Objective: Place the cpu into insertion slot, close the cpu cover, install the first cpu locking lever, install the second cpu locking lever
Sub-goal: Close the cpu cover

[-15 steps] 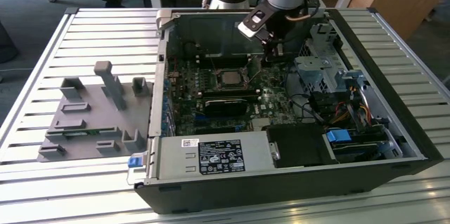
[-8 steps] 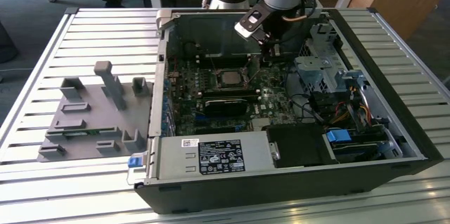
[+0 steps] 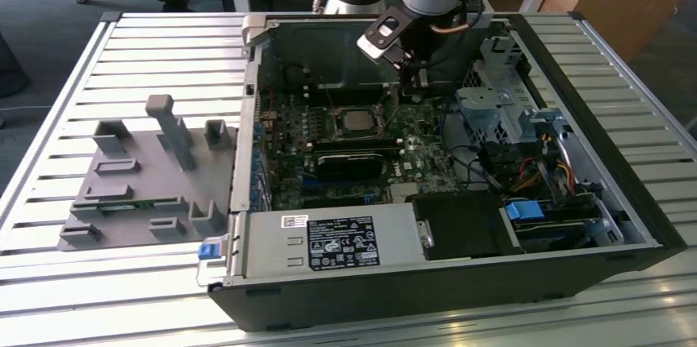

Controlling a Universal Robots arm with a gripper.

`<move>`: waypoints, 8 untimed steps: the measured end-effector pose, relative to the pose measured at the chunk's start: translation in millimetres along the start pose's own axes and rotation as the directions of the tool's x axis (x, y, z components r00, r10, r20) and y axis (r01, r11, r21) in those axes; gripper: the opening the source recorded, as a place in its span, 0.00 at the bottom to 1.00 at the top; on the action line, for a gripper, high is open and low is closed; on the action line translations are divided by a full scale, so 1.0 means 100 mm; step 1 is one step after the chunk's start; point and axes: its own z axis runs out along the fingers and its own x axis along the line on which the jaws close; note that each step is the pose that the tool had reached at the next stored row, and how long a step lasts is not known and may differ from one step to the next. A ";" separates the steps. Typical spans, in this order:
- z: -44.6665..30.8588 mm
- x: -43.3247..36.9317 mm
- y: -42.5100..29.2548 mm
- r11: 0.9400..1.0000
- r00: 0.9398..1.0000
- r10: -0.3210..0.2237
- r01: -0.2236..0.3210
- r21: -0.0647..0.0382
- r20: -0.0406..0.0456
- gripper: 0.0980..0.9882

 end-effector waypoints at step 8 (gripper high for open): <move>0.000 0.001 -0.032 1.000 1.000 0.000 0.000 0.000 0.000 0.01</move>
